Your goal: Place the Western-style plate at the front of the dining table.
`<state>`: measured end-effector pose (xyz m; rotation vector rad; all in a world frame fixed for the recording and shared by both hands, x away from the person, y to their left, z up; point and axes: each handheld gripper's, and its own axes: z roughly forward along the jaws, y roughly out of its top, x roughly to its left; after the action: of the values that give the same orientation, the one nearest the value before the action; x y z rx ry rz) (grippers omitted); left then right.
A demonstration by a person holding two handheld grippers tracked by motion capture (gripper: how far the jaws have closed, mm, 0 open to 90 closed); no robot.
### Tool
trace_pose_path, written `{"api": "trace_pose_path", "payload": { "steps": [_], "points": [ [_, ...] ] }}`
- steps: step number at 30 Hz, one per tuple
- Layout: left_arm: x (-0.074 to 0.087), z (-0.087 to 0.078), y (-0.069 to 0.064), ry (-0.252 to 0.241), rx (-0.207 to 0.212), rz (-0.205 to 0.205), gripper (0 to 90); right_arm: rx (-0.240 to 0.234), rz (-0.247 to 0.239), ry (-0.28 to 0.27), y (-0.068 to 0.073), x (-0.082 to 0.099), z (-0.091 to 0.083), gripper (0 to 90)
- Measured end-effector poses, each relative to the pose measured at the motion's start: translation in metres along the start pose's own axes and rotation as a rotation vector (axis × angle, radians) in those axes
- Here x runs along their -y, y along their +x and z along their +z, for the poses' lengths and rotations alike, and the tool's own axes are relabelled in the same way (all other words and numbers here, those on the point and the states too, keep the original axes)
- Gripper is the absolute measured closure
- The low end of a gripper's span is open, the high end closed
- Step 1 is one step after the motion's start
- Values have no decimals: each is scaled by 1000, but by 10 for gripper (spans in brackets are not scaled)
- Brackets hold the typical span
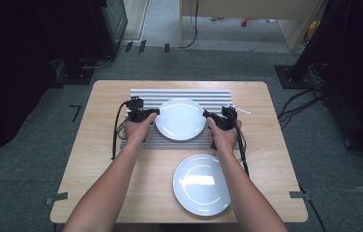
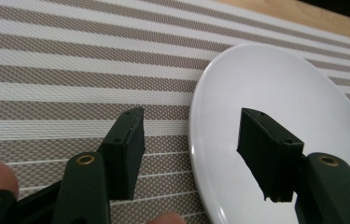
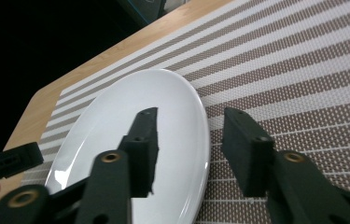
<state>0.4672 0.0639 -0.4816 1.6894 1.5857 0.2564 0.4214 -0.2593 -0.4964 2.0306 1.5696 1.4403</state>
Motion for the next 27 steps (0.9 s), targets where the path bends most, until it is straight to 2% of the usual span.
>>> {"api": "trace_pose_path", "payload": {
  "steps": [2, 5, 8, 11, 13, 17, 19, 21, 24, 27],
  "points": [
    [1, -6, 3, -10, -2, 4, 397, 14, -62, 1, 4, -1, -5, 501],
    [3, -18, 8, -19, -27, 21, 394, 33, -112, 7, 8, -3, -14, 486],
    [6, -31, 12, -16, -44, 44, 374, 43, -133, 24, 10, -6, -23, 446],
    [9, -44, 19, -5, -19, 43, 346, 21, -156, 23, 12, -9, -32, 381],
    [12, -51, 23, -5, -13, 47, 314, 7, -170, 23, 13, -10, -39, 357],
    [17, -63, 29, -19, -20, 57, 260, 8, -231, 30, 15, -9, -50, 327],
    [20, -69, 33, -19, -9, 57, 232, -14, -246, 17, 13, -8, -56, 313],
    [22, -74, 34, -24, 3, 60, 202, -16, -267, 13, 12, -7, -62, 299],
    [26, -84, 35, -39, 22, 92, 170, -3, -297, 26, 8, -5, -68, 283],
    [29, -92, 34, -52, 35, 97, 163, 3, -308, 34, 2, -2, -74, 265]
  ]
}}
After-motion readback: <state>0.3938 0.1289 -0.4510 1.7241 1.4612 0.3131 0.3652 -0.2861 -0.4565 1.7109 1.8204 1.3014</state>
